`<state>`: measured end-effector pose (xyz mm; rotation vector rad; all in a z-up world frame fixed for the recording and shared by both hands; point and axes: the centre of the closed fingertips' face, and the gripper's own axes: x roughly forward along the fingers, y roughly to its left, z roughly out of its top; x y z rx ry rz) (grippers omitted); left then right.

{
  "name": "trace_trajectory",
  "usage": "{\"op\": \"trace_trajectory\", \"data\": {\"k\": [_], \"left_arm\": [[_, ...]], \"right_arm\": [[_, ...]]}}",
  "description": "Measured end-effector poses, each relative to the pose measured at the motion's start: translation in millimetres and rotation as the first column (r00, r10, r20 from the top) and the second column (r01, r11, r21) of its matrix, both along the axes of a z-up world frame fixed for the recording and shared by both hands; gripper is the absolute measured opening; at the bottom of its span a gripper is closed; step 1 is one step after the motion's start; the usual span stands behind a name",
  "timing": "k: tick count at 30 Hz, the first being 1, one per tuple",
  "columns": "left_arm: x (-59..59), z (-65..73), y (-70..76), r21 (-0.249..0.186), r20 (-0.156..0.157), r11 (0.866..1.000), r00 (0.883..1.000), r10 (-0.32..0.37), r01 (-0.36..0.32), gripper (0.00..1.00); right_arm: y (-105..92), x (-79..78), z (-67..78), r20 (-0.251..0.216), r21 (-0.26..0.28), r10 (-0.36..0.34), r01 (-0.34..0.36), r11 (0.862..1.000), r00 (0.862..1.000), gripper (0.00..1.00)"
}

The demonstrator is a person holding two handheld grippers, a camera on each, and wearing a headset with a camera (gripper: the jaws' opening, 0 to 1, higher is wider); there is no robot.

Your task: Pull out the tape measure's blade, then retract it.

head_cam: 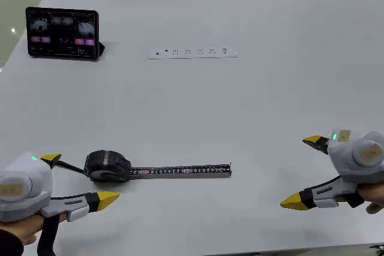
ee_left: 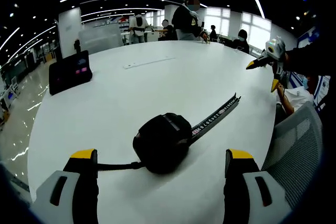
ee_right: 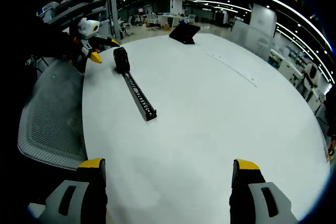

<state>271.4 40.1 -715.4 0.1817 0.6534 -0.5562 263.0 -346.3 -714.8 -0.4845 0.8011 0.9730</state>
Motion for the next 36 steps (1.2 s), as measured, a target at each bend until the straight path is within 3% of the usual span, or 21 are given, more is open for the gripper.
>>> {"op": "trace_trajectory", "data": {"k": [10, 14, 18, 19, 20, 22, 26, 36], "left_arm": [[17.9, 3.8, -2.7, -0.031, 0.022, 0.997, 0.997, 0.078, -0.077, 0.99], [19.6, 2.5, -5.1, -0.014, 0.035, 0.996, 0.996, 0.084, -0.084, 0.99], [19.5, -2.2, -11.2, -0.043, 0.022, 0.994, 0.995, 0.097, -0.096, 0.99], [17.9, -7.8, -13.7, -0.041, -0.002, 0.995, 0.996, 0.093, -0.093, 0.99], [18.5, -11.1, -13.5, -0.029, -0.003, 0.995, 0.996, 0.091, -0.091, 0.99], [18.0, -9.3, -15.9, -0.027, 0.012, 0.995, 0.995, 0.1, -0.1, 0.99], [22.8, -4.4, -18.2, -0.067, 0.033, 0.988, 0.99, 0.139, -0.136, 0.99], [32.6, -7.4, -21.8, -0.07, 0.068, 0.976, 0.975, 0.213, -0.208, 0.99]], "right_arm": [[24.6, 8.0, 5.7, 0.007, -0.036, 0.111, -0.111, 0.993, 0.994, 0.99], [33.9, 14.1, 4.7, 0.006, -0.038, 0.137, -0.136, 0.99, 0.991, 0.99], [42.9, 17.8, 2.0, 0.002, -0.045, 0.163, -0.163, 0.986, 0.987, 0.99], [45.2, 18.4, 0.7, -0.003, -0.051, 0.173, -0.173, 0.984, 0.985, 0.99], [46.9, 19.3, -0.3, -0.004, -0.055, 0.177, -0.177, 0.983, 0.984, 0.99], [47.9, 24.1, -3.3, -0.007, -0.063, 0.185, -0.186, 0.981, 0.983, 0.99], [56.6, 28.3, -6.5, -0.009, -0.06, 0.196, -0.196, 0.979, 0.981, 0.99], [73.3, 34.3, -13.9, -0.023, -0.07, 0.221, -0.222, 0.972, 0.975, 0.99]]}}
